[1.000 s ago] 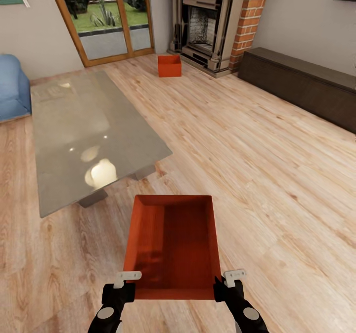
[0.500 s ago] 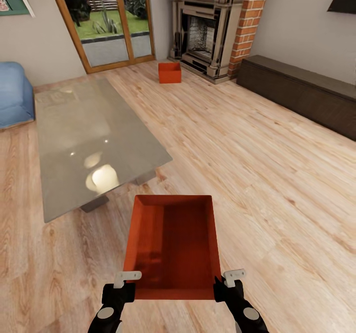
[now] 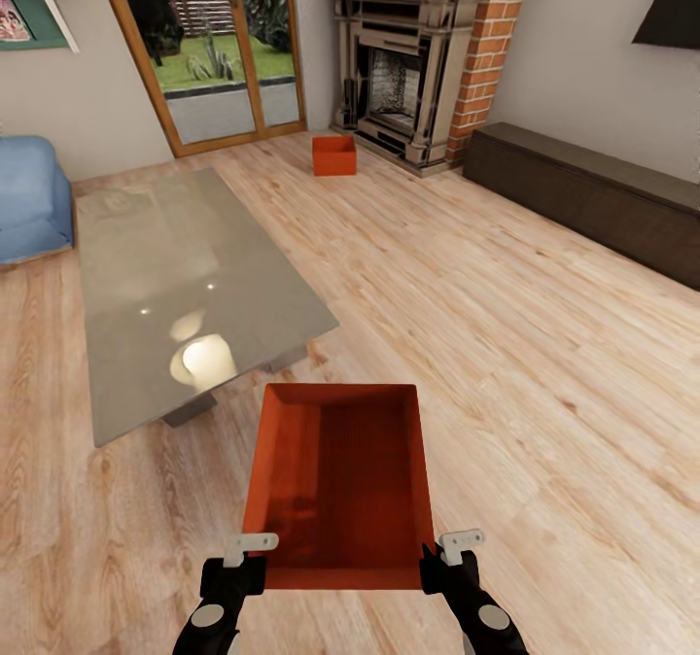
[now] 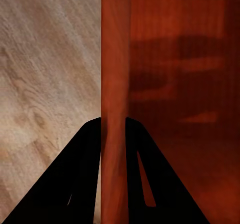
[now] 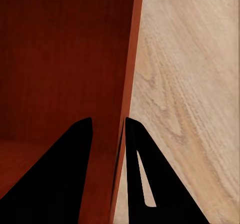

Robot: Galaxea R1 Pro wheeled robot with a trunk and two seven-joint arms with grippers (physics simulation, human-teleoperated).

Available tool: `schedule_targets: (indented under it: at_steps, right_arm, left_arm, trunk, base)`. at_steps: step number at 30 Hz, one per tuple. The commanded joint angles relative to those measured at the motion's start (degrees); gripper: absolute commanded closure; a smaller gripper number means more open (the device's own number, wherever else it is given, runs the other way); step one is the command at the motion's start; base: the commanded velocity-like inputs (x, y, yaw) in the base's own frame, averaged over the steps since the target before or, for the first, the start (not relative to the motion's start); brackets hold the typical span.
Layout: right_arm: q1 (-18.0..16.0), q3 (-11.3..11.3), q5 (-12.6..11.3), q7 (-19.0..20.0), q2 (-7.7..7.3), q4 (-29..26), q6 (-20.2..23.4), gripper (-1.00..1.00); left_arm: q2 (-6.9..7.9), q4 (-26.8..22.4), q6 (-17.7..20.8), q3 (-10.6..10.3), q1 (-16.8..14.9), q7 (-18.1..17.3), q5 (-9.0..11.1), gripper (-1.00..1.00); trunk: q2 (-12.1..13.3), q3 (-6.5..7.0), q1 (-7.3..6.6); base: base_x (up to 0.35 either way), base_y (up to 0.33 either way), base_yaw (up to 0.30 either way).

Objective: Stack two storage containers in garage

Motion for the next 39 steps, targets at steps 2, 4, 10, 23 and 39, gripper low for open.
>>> schedule_targets:
  at_steps: [2, 4, 10, 23, 39]
  right_arm:
    - [0.0, 0.08, 0.45, 0.27, 0.07, -0.32, 0.34, 1.0]
    - [0.0, 0.08, 0.45, 0.27, 0.07, -0.32, 0.34, 1.0]
    - [-0.03, 0.08, 0.45, 0.27, 0.07, -0.32, 0.34, 1.0]
    - [0.0, 0.05, 0.45, 0.27, 0.07, -0.24, 0.34, 1.0]
    - [0.01, 0.03, 0.45, 0.27, 0.07, -0.23, 0.34, 1.0]
  left_arm:
    - [-0.01, 0.21, 0.42, -0.22, -0.01, 0.5, 0.13, 1.0]
    - [-0.01, 0.22, 0.42, -0.22, -0.01, 0.46, 0.13, 1.0]
    - [-0.01, 0.23, 0.42, -0.22, 0.01, 0.44, 0.13, 1.0]
    - [-0.01, 0.23, 0.42, -0.22, 0.03, 0.44, 0.13, 1.0]
    - [0.02, 0.22, 0.42, -0.22, 0.02, 0.52, 0.13, 1.0]
  trunk:
    - [0.8, 0.52, -0.45]
    - [1.6, 1.06, -0.89]
    - [4.01, 2.7, -2.21]
    - [9.22, 6.24, -5.06]
    - [15.64, 10.6, -8.57]
  base:
    - [0.0, 0.0, 0.0]
    - [0.0, 0.0, 0.0]
    - [0.0, 0.0, 0.0]
    - [0.0, 0.0, 0.0]
    - [0.0, 0.0, 0.0]
